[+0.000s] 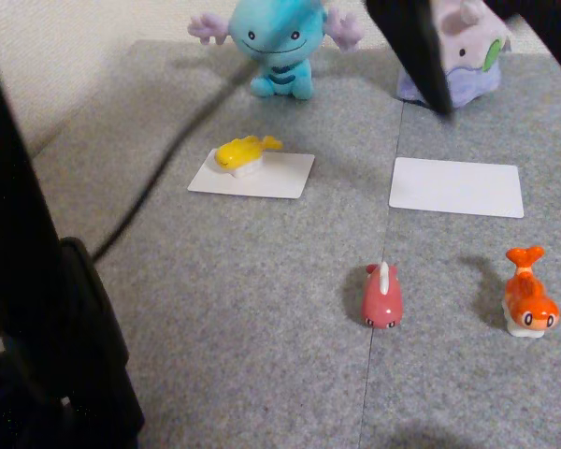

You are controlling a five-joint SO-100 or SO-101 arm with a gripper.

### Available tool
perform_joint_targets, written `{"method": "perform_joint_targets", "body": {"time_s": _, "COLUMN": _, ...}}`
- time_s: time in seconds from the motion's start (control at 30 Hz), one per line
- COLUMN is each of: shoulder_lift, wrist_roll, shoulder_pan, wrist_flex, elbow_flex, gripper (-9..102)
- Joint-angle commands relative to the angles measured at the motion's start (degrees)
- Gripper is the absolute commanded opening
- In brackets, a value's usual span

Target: Wooper wants to eat egg sudhi, and Goomy wants to eat shrimp sushi

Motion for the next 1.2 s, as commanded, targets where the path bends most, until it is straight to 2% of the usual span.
{"method": "perform_joint_targets", "body": {"time_s": 0.0, "shoulder_lift": -7.0, "wrist_roll": -11.4, "shoulder_pan": 6.5, "wrist_flex": -0.3, "elbow_flex": -1.1, "gripper": 35}}
{"method": "perform_joint_targets", "body": {"time_s": 0.13, "shoulder_lift": -15.6, "wrist_roll": -17.1, "shoulder_pan": 8.5, "wrist_flex": -4.4, "elbow_flex": -1.1, "gripper": 35}}
{"method": "perform_joint_targets", "body": {"time_s": 0.4, "shoulder_lift": -24.3, "wrist_roll": -17.1, "shoulder_pan": 7.7, "wrist_flex": -11.3, "elbow_flex": -1.1, "gripper": 34}}
{"method": "perform_joint_targets", "body": {"time_s": 0.7, "shoulder_lift": -27.2, "wrist_roll": -16.3, "shoulder_pan": 7.4, "wrist_flex": -13.8, "elbow_flex": -1.1, "gripper": 13}}
{"method": "perform_joint_targets", "body": {"time_s": 0.83, "shoulder_lift": -25.4, "wrist_roll": -12.3, "shoulder_pan": 6.4, "wrist_flex": -14.4, "elbow_flex": -1.1, "gripper": 0}}
{"method": "perform_joint_targets", "body": {"time_s": 1.03, "shoulder_lift": -20.2, "wrist_roll": -6.9, "shoulder_pan": 3.0, "wrist_flex": -14.3, "elbow_flex": -1.1, "gripper": 0}}
{"method": "perform_joint_targets", "body": {"time_s": 1.17, "shoulder_lift": -16.3, "wrist_roll": -0.5, "shoulder_pan": -3.6, "wrist_flex": -12.7, "elbow_flex": -3.7, "gripper": 0}}
